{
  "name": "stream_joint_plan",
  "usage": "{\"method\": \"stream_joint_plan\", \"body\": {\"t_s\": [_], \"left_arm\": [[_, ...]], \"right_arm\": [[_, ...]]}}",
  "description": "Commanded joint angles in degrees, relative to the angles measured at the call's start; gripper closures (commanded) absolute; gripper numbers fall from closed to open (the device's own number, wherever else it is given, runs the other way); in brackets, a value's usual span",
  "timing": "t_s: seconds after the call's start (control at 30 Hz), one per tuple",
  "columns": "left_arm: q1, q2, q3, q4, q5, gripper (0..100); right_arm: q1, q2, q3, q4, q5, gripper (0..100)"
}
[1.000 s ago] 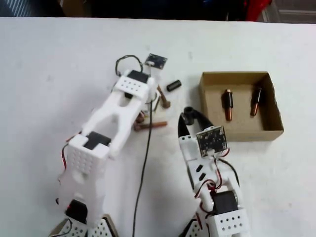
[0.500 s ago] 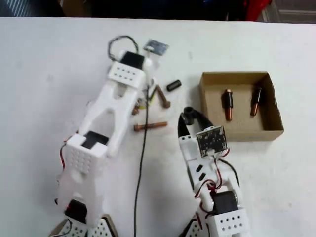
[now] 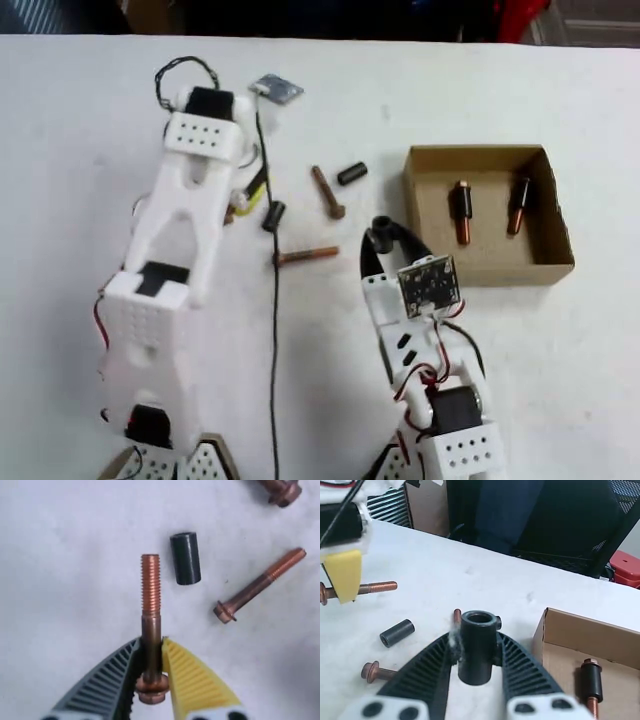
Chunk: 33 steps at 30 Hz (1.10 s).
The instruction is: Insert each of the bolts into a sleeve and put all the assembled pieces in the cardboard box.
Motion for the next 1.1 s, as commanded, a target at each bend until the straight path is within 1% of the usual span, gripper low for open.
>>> {"method": "stream_joint_plan", "body": {"t_s": [0.0, 0.1, 0.2, 0.37, 0.53, 0.73, 0.97, 1.07], "left_arm": [[-1.4, -8.4, 4.6, 0.4, -1.8, 98], [-3.1, -9.2, 9.4, -0.4, -3.5, 98], [-6.2, -9.1, 13.7, -1.6, -6.7, 98], [-10.0, -9.5, 22.2, -7.8, -12.0, 98], [-10.4, -9.5, 28.8, -13.4, -21.0, 98], [-10.3, -9.5, 33.1, -17.8, -25.0, 98], [-11.8, -9.6, 38.9, -24.4, -34.2, 98], [-12.5, -9.6, 39.8, -25.6, -39.1, 98]], "right_arm": [[0.5, -0.9, 0.5, 0.4, -0.2, 98.2], [0.5, -0.9, 0.5, 0.4, -0.2, 98.2], [0.5, -0.8, 0.5, 0.4, -0.2, 98.2], [0.5, -0.8, 0.5, 0.4, -0.2, 98.2], [0.5, -0.8, 0.5, 0.4, -0.2, 98.2], [0.5, -0.8, 0.5, 0.4, -0.2, 98.2], [0.5, -0.9, 0.5, 0.4, -0.2, 98.2], [0.4, -0.9, 0.5, 0.4, -0.2, 98.2]]}}
